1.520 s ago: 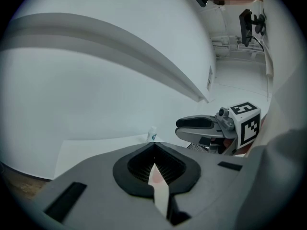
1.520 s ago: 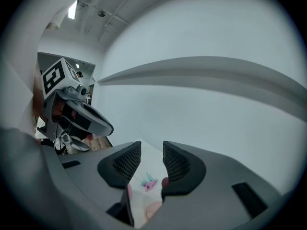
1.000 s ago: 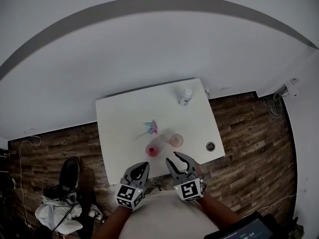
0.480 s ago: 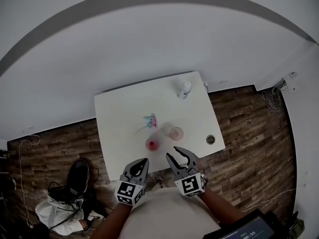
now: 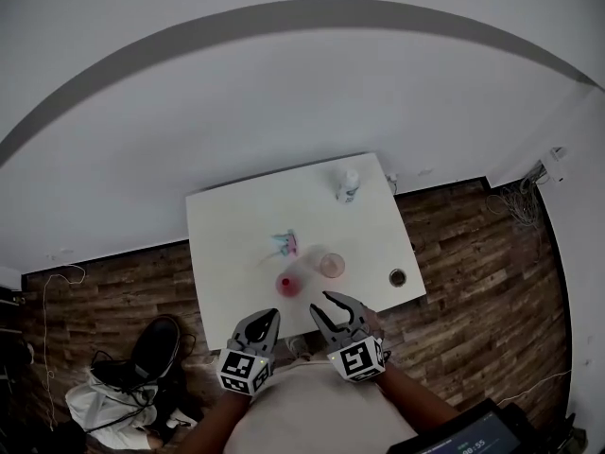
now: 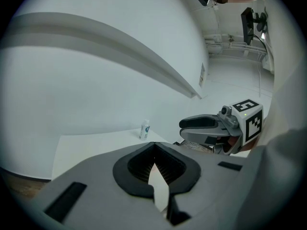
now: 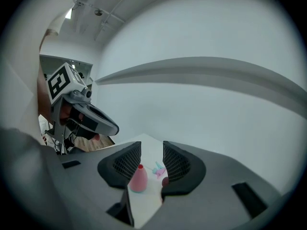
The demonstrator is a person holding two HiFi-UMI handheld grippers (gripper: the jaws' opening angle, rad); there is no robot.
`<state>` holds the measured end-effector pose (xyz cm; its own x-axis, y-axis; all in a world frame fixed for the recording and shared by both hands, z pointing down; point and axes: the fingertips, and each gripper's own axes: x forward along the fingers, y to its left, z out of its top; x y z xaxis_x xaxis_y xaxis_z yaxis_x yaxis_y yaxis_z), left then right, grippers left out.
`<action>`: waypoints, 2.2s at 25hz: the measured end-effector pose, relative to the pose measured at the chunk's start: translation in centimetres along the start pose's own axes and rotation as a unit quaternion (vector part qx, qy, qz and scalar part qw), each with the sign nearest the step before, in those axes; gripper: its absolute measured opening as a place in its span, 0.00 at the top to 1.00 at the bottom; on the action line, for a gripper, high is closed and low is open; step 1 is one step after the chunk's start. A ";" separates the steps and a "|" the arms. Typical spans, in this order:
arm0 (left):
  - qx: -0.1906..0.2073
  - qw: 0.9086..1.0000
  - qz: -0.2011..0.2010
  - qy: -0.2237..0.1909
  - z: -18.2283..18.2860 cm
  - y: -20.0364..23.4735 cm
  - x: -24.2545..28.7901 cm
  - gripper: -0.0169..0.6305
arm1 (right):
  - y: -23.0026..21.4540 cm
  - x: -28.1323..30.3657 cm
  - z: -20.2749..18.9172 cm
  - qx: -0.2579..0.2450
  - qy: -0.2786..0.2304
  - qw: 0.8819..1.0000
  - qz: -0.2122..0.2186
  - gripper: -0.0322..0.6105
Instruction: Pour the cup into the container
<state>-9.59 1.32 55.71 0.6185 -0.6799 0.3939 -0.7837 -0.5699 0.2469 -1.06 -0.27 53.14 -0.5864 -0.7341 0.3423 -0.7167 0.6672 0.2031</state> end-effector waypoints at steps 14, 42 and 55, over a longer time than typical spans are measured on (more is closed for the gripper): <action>0.003 0.999 0.035 -0.012 1.1 -8.4 0.7 0.96 | -3.3 -8.9 -1.2 -0.006 -0.019 1.000 0.019 0.72; -0.025 0.995 0.097 -0.017 -6.7 -27.0 -4.7 0.96 | 1.0 -26.1 -5.8 -0.021 -0.041 0.991 0.126 0.72; -0.034 0.995 0.094 -0.018 -7.9 -27.8 -6.3 0.96 | 2.8 -28.4 -5.2 0.035 -0.068 0.984 0.163 0.72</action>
<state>7.91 25.08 53.34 0.4615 -0.7884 0.4069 -0.8869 -0.3996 0.2317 15.52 23.09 48.76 -0.8312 -0.4952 0.2527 -0.5030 0.8635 0.0376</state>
